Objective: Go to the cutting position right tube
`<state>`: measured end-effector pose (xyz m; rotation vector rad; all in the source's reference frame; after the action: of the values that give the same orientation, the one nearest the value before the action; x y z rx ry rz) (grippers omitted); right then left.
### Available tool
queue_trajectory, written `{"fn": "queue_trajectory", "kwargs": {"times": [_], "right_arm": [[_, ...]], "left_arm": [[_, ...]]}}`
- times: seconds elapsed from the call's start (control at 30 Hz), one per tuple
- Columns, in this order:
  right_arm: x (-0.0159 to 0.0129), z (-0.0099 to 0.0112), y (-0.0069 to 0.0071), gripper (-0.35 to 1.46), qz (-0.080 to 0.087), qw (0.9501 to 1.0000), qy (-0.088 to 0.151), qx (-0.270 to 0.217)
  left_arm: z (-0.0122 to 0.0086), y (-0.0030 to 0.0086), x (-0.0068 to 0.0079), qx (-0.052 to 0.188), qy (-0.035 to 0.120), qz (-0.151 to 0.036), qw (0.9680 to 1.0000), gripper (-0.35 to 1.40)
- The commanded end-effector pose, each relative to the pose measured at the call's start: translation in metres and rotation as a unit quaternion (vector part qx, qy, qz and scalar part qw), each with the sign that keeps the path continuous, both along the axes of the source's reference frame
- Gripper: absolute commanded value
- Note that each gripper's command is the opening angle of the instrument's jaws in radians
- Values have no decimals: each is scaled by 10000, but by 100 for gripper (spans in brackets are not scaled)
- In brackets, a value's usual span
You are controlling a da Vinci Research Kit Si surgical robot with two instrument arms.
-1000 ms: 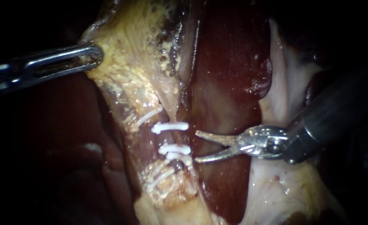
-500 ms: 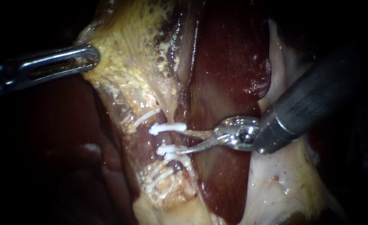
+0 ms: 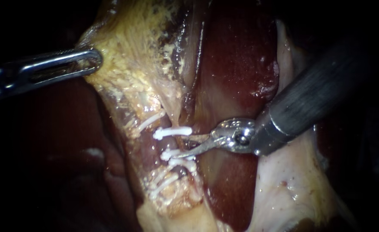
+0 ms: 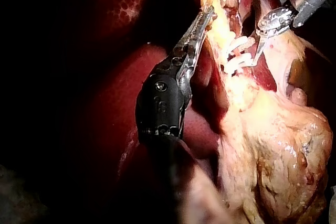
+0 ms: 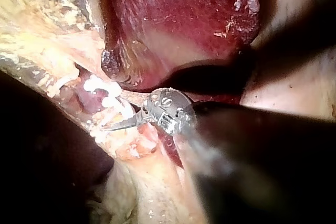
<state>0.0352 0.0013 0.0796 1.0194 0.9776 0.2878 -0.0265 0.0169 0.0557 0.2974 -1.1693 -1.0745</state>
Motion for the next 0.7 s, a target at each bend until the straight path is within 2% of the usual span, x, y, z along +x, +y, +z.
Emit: {"fn": "queue_trajectory", "kwargs": {"times": [0.03, 0.13, 0.3, 0.5, 0.7], "right_arm": [[1, 0, 0, 119, 13, 10000, 61, -31], [1, 0, 0, 117, -64, 9995, 282, -96], [11, 1, 1, 115, -127, 9983, 522, -235], [30, 3, 4, 114, -168, 9972, 709, -189], [45, 3, 5, 112, -225, 9953, 936, -128]], "left_arm": [[2, 0, 0, 3, 0, 0, 10000, -35], [5, 2, 1, 1, -1, 1, 10000, -35], [14, 6, 1, -4, 0, 2, 10000, -35], [24, 8, 2, -17, 1, 2, 10000, -35], [25, 8, 0, -19, 4, -2, 10000, -35]]}}
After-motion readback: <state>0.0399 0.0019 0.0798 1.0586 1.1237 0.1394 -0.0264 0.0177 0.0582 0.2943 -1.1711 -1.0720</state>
